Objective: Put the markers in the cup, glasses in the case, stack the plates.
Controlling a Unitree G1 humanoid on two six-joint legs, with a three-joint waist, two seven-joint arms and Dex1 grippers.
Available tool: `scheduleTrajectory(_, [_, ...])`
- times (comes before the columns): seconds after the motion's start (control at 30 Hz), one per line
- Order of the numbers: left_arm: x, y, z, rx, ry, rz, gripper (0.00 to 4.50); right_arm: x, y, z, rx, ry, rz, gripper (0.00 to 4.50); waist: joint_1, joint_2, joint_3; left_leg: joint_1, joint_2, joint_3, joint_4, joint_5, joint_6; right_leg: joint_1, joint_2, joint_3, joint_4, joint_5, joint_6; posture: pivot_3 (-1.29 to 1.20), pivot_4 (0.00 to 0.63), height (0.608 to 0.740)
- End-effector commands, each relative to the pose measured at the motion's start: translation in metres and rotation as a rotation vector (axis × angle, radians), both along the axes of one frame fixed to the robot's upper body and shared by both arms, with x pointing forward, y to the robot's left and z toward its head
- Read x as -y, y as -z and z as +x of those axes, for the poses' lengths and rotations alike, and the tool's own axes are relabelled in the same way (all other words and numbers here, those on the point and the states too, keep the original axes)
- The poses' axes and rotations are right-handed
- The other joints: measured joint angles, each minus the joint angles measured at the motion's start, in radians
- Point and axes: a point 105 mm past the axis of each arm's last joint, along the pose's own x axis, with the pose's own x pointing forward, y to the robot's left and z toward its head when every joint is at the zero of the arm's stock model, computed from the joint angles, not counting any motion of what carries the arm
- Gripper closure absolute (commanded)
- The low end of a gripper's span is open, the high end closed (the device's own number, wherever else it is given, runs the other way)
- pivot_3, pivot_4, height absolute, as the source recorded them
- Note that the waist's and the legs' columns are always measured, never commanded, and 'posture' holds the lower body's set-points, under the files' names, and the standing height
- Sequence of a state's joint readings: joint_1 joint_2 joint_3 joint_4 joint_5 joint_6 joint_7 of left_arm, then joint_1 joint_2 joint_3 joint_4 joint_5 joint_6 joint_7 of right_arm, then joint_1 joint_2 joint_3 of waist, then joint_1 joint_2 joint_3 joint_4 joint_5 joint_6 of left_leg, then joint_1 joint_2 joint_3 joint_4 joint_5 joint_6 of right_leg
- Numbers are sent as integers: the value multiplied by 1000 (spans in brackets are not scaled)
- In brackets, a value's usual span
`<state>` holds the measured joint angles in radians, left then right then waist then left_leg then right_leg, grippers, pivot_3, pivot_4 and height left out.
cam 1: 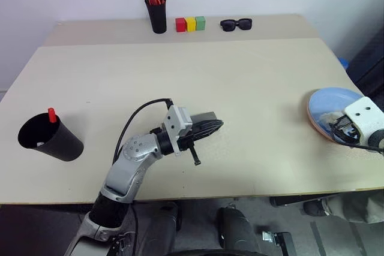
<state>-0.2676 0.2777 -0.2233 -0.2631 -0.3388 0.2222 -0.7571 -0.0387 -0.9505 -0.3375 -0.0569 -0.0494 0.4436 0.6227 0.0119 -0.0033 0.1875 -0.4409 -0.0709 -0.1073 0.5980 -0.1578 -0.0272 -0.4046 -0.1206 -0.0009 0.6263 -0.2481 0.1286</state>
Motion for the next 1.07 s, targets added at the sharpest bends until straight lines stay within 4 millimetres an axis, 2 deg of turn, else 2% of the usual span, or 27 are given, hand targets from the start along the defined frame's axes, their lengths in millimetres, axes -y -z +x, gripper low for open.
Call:
scheduleTrajectory(0.03, [-22,-15,13,33,-147,-23,4500,-29,-33,5,84,-170,13,950,-1,0,0,0,0,0,0,0,0,0,0,0,0,0,0,0,150,740])
scheduleTrajectory(0.17, [-69,-18,47,48,-483,20,4500,-80,-50,11,155,-365,289,950,-7,-1,0,0,0,-1,0,0,0,0,0,0,0,0,0,0,150,740])
scheduleTrajectory(0.3, [-106,-15,62,36,-720,49,4500,-118,-49,18,161,-505,453,950,-1,-2,1,0,0,-1,0,0,0,0,1,-1,1,0,1,0,150,740])
scheduleTrajectory(0.37, [-115,-11,63,33,-783,72,4500,-129,-47,23,165,-541,523,950,1,-3,1,0,0,-2,0,0,0,0,1,-1,1,1,2,0,150,740])
scheduleTrajectory(0.47, [-121,-9,58,25,-821,69,4500,-135,-45,31,175,-557,566,950,4,-3,1,0,-1,-2,0,0,0,0,1,-1,0,1,3,0,150,740])
scheduleTrajectory(0.73, [-123,-5,49,-5,-821,51,4500,-126,-41,43,185,-548,577,950,0,-3,1,0,-1,-2,0,0,0,0,1,-1,0,1,2,0,150,740])
scheduleTrajectory(0.9, [-125,0,43,-20,-807,81,4500,-120,-34,45,176,-537,578,950,-1,-3,1,0,0,-1,0,0,0,-1,1,0,1,0,1,0,150,740])
scheduleTrajectory(1.07, [-131,0,37,-24,-811,79,4500,-123,-28,47,143,-552,587,950,-1,-3,1,0,0,-1,0,0,0,-1,1,0,1,0,1,0,150,740])
